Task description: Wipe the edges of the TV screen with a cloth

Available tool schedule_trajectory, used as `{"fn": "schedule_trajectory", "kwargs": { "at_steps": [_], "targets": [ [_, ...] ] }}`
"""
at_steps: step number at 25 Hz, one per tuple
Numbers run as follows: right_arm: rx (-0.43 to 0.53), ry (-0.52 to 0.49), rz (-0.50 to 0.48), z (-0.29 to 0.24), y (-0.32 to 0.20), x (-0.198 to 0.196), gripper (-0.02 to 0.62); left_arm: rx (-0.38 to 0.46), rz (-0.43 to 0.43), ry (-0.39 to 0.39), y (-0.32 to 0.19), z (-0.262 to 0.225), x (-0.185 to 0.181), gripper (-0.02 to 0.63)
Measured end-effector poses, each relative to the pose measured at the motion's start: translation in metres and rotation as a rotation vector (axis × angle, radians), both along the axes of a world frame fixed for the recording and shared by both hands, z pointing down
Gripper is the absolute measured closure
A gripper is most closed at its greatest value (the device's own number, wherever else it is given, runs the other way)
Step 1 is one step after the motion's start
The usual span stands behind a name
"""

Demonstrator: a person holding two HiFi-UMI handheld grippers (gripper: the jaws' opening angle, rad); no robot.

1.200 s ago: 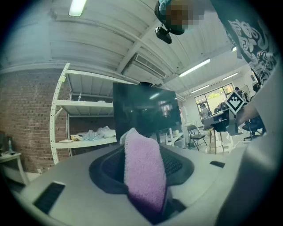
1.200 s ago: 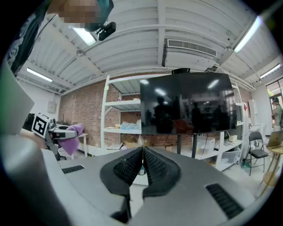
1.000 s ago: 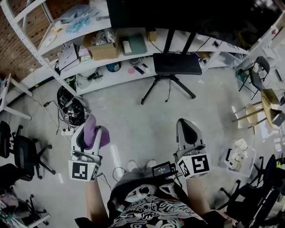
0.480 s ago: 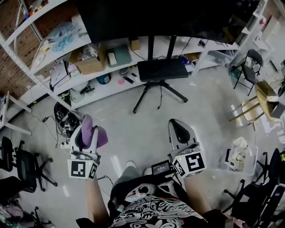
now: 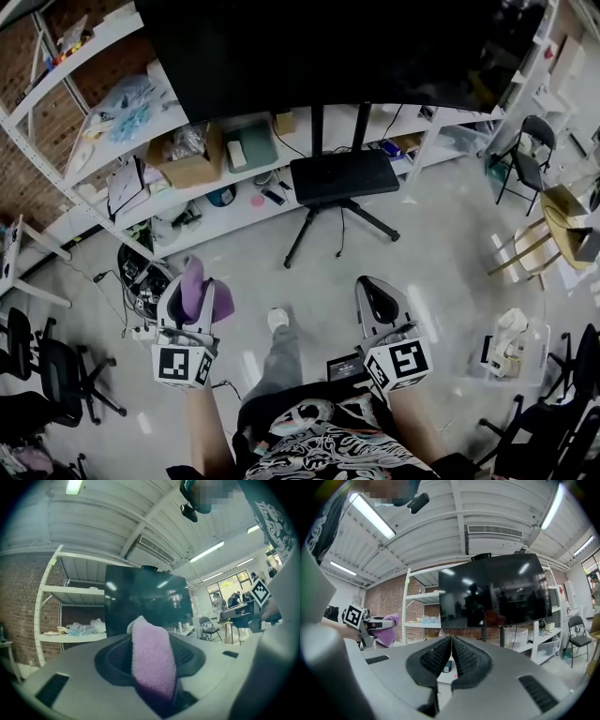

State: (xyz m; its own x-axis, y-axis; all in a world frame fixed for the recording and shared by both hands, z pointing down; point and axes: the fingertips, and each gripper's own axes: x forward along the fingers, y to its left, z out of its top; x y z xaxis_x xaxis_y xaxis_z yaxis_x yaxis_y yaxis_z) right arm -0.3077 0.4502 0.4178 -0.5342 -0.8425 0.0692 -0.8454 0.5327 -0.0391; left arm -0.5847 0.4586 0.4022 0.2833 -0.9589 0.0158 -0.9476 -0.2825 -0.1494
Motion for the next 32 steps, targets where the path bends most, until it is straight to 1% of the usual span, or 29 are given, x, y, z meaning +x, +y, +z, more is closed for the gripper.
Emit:
{"fn": "schedule_trajectory", "kwargs": {
  "at_steps": [2,6,8,12,15,16,19,22,25,27,30,31,32],
  "targets": [
    [0.003,-0.001,0.012,0.002,-0.02,-0.003,0.566,-0.002,-0.002,0.003,-0.021,0.003,-0.002,0.416],
    [0.05,-0.008,0.028,-0.002,-0.072,-0.016,0.566,0.002,-0.002,0.002,-0.075,0.008,-0.016,0.416],
    [0.05,-0.006,0.035,0.0,-0.108,-0.029,0.566,0.002,-0.014,-0.001,-0.113,0.012,-0.033,0.416],
    [0.046,0.003,0.055,0.0,-0.186,-0.061,0.566,0.011,-0.088,-0.008,-0.19,0.016,-0.079,0.416],
    [0.04,0.019,0.041,-0.002,-0.248,-0.086,0.566,0.028,-0.132,-0.083,-0.254,0.012,-0.106,0.414],
    [0.033,0.022,0.04,-0.001,-0.269,-0.093,0.566,0.042,-0.145,-0.093,-0.276,0.007,-0.112,0.416],
    [-0.002,0.016,0.043,0.006,-0.329,-0.113,0.566,0.082,-0.166,-0.051,-0.338,-0.004,-0.132,0.415],
    [-0.017,0.046,0.009,0.011,-0.378,-0.14,0.566,0.088,-0.185,-0.082,-0.389,-0.001,-0.155,0.414],
    [-0.027,0.081,-0.049,0.018,-0.411,-0.165,0.566,0.073,-0.2,-0.076,-0.425,0.005,-0.169,0.414],
    [-0.038,0.097,-0.069,0.024,-0.425,-0.174,0.566,0.065,-0.209,-0.068,-0.44,0.009,-0.175,0.414],
    [-0.057,0.107,-0.1,0.033,-0.436,-0.18,0.566,0.046,-0.224,-0.104,-0.453,0.02,-0.184,0.414],
    [-0.064,0.106,-0.111,0.036,-0.438,-0.18,0.566,0.046,-0.232,-0.105,-0.457,0.024,-0.187,0.414],
    [-0.076,0.104,-0.12,0.039,-0.438,-0.178,0.566,0.051,-0.248,-0.085,-0.461,0.026,-0.191,0.414]
  ]
}}
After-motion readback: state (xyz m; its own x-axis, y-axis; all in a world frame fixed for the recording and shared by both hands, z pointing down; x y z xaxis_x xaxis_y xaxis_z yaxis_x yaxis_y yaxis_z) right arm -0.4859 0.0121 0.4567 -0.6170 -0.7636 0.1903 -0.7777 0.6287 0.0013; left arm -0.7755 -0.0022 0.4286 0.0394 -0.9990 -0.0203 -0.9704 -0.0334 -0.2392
